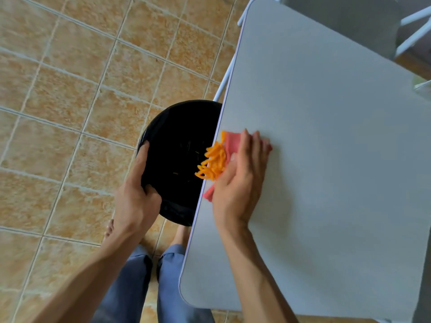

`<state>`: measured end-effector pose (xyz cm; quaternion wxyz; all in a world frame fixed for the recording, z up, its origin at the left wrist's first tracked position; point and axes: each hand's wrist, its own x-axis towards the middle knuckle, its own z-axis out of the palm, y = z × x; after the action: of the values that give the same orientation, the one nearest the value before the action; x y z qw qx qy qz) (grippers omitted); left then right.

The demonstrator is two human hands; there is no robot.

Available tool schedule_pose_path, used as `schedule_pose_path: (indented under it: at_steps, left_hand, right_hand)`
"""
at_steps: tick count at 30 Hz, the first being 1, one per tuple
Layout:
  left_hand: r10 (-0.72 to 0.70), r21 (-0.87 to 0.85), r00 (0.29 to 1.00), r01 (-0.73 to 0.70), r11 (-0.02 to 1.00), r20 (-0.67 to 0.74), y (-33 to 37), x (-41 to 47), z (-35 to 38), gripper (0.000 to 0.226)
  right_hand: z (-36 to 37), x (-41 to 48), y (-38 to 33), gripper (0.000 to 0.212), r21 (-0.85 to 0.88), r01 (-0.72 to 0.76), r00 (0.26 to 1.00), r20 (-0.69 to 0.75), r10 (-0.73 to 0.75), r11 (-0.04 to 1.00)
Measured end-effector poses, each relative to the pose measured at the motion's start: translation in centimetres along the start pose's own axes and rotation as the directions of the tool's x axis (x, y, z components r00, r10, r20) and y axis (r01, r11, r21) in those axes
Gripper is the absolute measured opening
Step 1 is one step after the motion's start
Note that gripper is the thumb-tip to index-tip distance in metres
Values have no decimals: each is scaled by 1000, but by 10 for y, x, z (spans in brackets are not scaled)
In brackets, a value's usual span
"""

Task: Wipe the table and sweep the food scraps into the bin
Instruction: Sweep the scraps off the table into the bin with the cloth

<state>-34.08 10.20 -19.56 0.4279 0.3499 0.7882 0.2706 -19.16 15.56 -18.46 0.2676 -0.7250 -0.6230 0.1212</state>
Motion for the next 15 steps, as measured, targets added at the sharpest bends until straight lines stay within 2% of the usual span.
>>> schedule_pose_path:
  at_steps: [4,9,15]
  left_hand:
    - [1,4,1000,-1,1000,-13,-1,2,1,94]
    - [21,24,1000,-21,999,-2,-3,2,3,91]
    - [22,10,1000,-22,1000,-2,-7,-5,4,93]
  right_hand:
    - [14,-1,-25,51,8,108,989,103,-108,994]
    - [-2,4,0,50,11,120,990,80,-120,993]
    - [-35,10,47,52,-80,-142,986,-99,134,987]
